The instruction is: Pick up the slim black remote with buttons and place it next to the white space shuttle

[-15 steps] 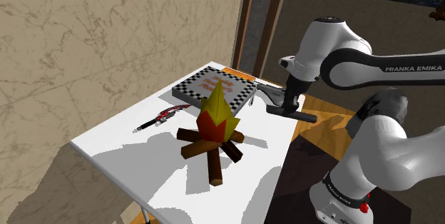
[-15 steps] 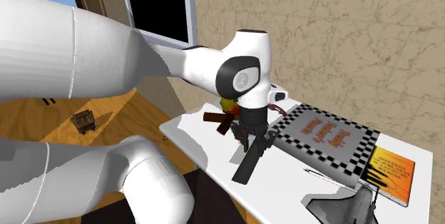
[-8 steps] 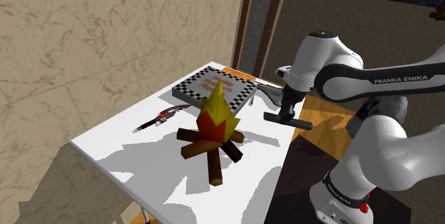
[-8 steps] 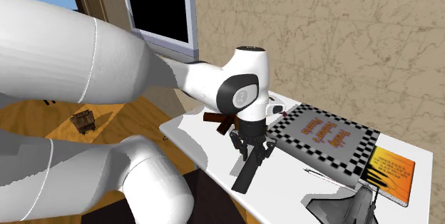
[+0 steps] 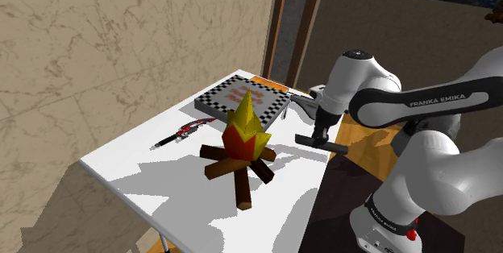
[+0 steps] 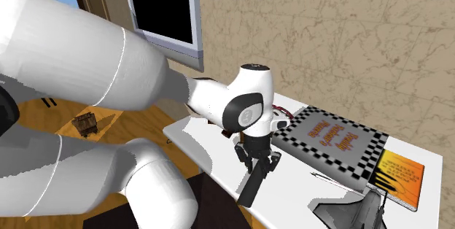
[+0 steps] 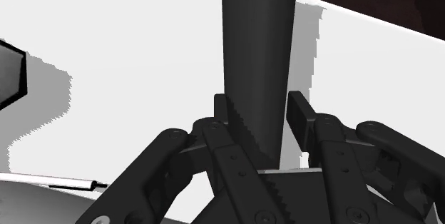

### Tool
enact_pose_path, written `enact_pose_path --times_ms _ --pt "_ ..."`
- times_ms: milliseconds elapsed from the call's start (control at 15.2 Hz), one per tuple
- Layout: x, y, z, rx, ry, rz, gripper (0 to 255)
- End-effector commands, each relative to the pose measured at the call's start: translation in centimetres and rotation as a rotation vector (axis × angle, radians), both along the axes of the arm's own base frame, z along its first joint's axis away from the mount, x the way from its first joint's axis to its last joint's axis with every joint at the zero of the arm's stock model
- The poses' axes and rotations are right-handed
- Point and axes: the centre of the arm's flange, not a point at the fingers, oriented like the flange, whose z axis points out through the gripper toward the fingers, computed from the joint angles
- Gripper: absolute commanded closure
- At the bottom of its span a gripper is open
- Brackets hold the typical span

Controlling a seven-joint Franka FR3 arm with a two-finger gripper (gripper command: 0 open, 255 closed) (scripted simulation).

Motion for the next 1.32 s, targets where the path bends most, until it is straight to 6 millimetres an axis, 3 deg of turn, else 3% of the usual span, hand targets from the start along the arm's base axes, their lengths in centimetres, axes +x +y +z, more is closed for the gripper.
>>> enact_pose_path --times_ms 0,198,726,792,1122,1254 --pt "0.1 0.0 -1.2 0.000 -0.001 0.000 255" --pt "0.1 0.0 -2.8 0.000 -0.001 0.000 255" --pt "0.1 0.0 -2.8 0.000 -0.001 0.000 255" --pt "0.1 0.0 -2.8 0.000 -0.001 0.000 0" --pt "0.1 0.0 -2.8 0.000 -0.001 0.000 0" --pt "-0.1 0.2 -0.2 0.000 -0.001 0.000 0"
